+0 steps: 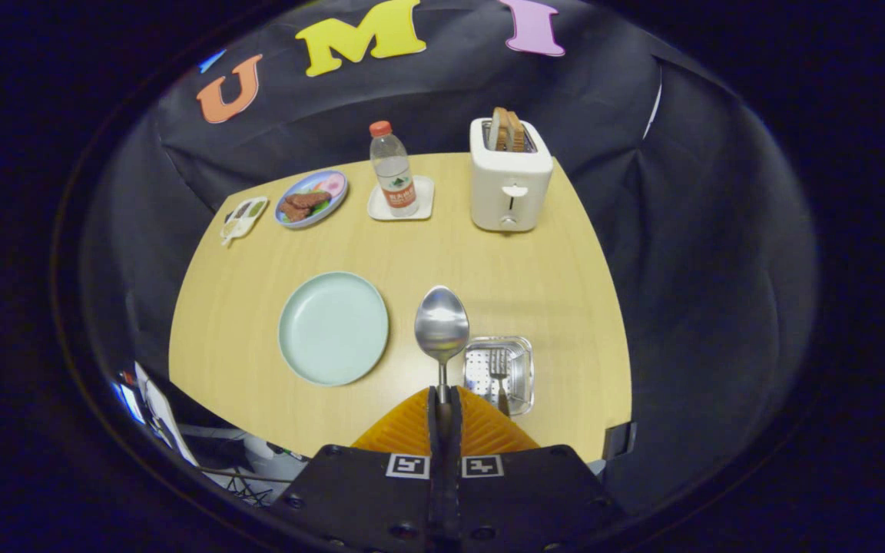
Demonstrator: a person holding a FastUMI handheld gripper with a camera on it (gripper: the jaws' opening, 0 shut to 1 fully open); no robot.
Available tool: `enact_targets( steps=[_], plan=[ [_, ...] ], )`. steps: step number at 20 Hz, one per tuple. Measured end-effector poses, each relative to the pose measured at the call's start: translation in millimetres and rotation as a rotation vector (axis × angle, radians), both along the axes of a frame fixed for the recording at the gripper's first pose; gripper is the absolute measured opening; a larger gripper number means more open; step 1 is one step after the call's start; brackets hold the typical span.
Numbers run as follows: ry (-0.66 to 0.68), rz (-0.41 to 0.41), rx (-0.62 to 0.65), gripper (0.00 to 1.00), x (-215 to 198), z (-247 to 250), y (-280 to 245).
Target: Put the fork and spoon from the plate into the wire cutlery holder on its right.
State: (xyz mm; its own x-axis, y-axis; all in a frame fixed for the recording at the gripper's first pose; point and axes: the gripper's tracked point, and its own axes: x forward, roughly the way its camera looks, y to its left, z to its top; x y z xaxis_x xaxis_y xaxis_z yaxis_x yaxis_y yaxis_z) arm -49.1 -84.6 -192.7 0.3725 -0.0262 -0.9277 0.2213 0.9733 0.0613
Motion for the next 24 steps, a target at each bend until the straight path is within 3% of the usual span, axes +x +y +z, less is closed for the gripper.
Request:
enact_targets(
  steps=[12, 20, 24],
  plan=[
    [0.320, -0.006, 0.137, 0.01, -30.1, -28.7, -14.8],
    [0.427, -0.124, 0.148, 0.01, -31.9, -46.8, -31.3],
    [0.441, -0.143, 0.162, 0.02, -26.9, -51.4, -30.0]
  ],
)
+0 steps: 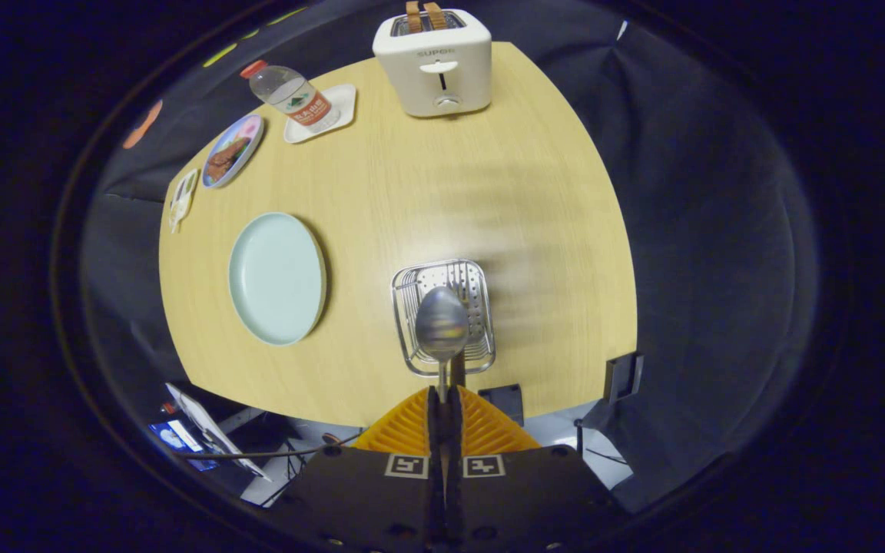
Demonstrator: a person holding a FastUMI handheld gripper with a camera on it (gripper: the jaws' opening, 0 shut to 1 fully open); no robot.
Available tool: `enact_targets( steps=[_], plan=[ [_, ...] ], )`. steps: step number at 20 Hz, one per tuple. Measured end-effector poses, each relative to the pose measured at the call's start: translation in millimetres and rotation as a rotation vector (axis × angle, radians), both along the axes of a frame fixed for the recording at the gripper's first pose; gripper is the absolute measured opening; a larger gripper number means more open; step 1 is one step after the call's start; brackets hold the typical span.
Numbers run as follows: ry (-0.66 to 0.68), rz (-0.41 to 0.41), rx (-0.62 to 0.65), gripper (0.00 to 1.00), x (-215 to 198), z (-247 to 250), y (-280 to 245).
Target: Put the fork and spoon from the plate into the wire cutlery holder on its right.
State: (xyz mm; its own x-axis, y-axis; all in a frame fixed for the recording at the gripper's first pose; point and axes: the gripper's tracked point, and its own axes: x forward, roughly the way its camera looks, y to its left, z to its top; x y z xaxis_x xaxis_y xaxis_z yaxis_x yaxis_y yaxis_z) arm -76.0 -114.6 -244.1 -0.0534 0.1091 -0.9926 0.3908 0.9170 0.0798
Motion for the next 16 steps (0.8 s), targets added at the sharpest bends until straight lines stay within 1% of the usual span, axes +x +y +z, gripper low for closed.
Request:
enact_targets(
  steps=[1, 3, 4, 6, 8, 11, 14, 16],
  plan=[
    [-0.008, -0.003, 0.004, 0.07, 4.1, -0.8, 0.5],
    [-0.022, -0.007, -0.006, 0.14, 9.2, 0.8, -2.5],
    [-0.039, -0.010, -0.008, 0.15, 13.3, 1.0, -2.1],
    [-0.070, -0.010, -0.014, 0.25, 20.0, 3.3, -1.7],
    [-0.112, 0.003, -0.011, 0.51, 25.8, 7.4, 3.5],
    [-0.216, 0.047, -0.047, 0.90, 41.4, 16.9, 9.2],
    [-0.368, 0.101, -0.104, 0.97, 62.1, 38.6, 14.0],
    [-0.513, 0.122, -0.154, 0.97, 78.8, 64.2, 15.4]
  ],
)
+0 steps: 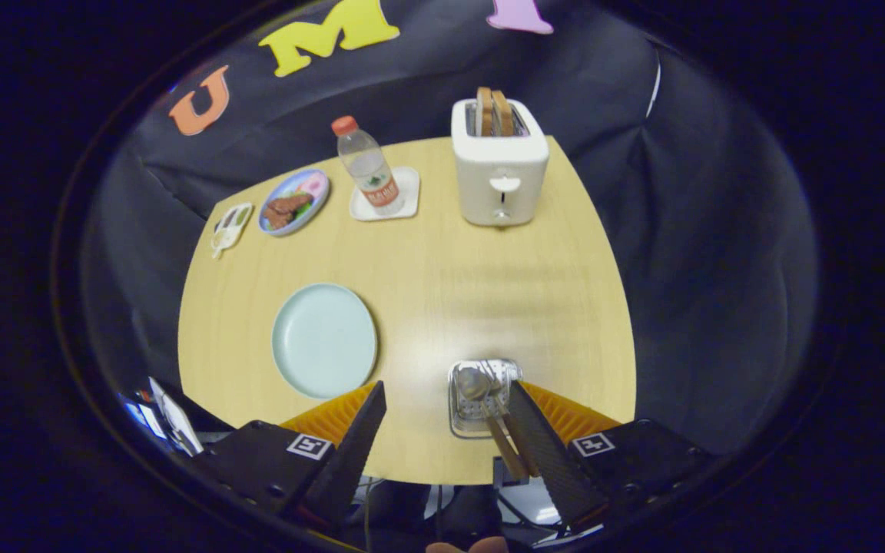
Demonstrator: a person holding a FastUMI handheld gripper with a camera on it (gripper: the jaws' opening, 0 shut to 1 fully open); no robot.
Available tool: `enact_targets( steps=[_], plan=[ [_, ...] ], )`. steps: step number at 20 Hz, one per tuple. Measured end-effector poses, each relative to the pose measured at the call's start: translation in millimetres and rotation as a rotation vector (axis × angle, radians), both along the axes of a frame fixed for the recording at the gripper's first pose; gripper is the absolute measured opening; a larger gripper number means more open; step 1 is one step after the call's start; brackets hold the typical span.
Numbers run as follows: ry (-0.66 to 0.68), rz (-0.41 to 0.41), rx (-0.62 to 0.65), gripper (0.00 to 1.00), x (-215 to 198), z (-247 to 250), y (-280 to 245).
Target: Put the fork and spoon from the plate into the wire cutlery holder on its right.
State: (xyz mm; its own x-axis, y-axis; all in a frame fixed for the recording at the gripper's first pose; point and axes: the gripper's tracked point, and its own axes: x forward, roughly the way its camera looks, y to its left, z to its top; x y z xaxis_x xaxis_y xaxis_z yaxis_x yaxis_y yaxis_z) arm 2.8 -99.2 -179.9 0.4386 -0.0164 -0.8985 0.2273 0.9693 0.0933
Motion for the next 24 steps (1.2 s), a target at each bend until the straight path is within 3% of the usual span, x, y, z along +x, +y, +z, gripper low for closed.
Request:
enact_targets(
  steps=[5, 8, 12, 17, 24],
  plan=[
    [-0.406, 0.003, -0.112, 0.97, 16.2, 83.0, 1.7],
    [-0.634, -0.038, -0.163, 0.97, 13.1, 127.9, 6.4],
    [-0.921, -0.080, -0.255, 0.97, -16.4, 183.8, 8.8],
    [-1.010, -0.104, -0.318, 0.96, -48.7, 193.2, 15.9],
    [-1.033, -0.125, -0.323, 0.97, -64.3, 204.1, 14.1]
  ],
)
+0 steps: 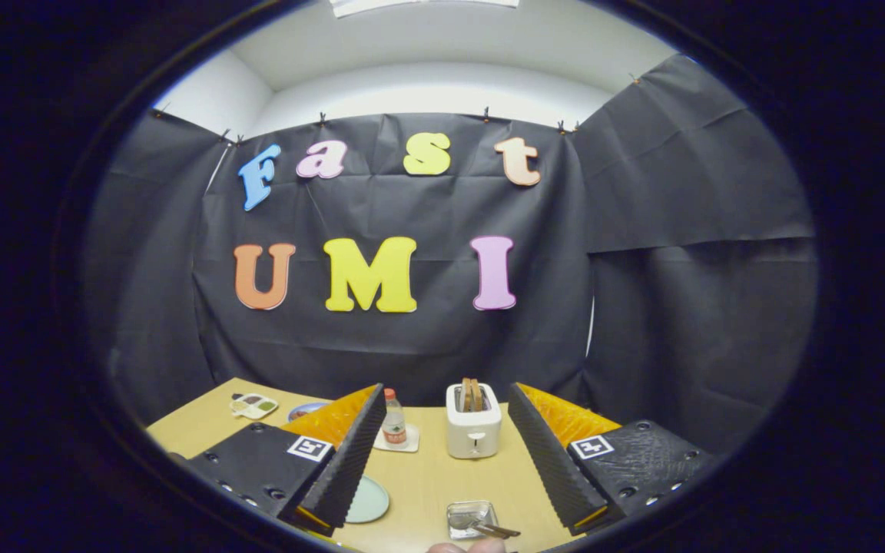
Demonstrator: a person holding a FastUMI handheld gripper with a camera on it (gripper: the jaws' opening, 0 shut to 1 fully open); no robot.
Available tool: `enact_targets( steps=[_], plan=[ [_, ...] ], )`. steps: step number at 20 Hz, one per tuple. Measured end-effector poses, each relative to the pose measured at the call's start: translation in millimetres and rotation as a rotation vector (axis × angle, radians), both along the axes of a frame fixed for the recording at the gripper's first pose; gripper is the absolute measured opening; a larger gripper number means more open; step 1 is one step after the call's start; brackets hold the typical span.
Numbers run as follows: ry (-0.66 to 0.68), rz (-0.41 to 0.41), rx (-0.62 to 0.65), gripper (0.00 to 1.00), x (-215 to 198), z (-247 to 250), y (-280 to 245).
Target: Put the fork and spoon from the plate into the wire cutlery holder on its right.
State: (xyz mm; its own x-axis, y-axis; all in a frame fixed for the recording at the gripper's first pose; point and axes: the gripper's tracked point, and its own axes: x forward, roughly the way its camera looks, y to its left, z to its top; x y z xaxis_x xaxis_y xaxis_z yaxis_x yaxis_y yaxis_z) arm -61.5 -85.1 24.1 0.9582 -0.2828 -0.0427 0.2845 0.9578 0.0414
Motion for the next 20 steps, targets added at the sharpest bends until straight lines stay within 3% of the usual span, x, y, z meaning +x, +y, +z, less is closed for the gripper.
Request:
enact_targets(
  steps=[20],
  plan=[
    [-0.012, -0.003, -0.022, 0.96, -6.9, -4.0, -1.7]
  ],
)
